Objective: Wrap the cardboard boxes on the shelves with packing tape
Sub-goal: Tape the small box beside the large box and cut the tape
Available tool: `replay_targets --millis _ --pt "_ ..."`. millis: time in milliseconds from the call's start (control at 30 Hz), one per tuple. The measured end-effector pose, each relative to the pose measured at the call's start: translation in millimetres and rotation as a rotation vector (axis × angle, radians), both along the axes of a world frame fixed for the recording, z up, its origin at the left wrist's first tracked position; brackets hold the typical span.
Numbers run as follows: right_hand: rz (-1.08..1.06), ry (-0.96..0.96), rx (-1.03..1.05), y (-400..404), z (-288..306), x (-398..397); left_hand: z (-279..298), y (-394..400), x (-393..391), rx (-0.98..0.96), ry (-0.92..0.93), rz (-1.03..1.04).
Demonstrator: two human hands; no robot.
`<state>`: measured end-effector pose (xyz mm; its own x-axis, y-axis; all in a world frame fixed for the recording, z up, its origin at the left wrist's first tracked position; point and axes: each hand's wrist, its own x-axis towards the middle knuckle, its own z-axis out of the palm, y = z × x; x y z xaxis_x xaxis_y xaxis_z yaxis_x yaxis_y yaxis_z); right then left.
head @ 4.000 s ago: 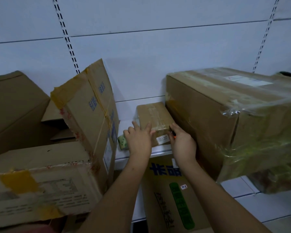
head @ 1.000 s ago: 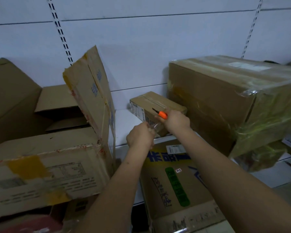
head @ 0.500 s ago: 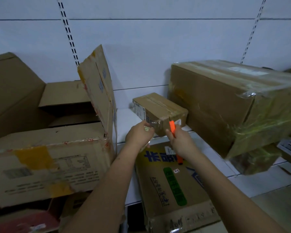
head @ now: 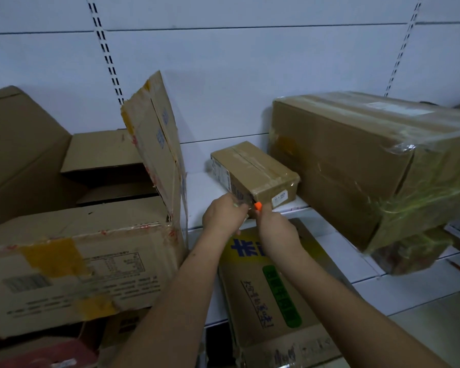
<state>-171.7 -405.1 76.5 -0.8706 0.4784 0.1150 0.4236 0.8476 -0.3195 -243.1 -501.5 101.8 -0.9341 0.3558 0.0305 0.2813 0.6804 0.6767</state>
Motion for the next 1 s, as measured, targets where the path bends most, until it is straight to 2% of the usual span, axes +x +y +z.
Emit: replay_targets --millis 333,567,733,900,1000 --pt "0.041 -0.035 0.050 -6 -6 -16 10 1 -2 0.026 -0.045 0.148" --pt "0.100 -0.147 0.054 -22 -10 -22 -1 -4 -1 -0.054 -0.041 0.148" --pt "0.085 -0.104 0.102 -10 -2 -11 3 -2 8 -0.010 -0.039 0.153" --pt "0.063 -0.061 0.271 16 29 5 12 4 13 0.142 0.060 0.127" --pt "0.062 -0.071 0.175 31 38 3 12 10 9 0.108 0.161 0.120"
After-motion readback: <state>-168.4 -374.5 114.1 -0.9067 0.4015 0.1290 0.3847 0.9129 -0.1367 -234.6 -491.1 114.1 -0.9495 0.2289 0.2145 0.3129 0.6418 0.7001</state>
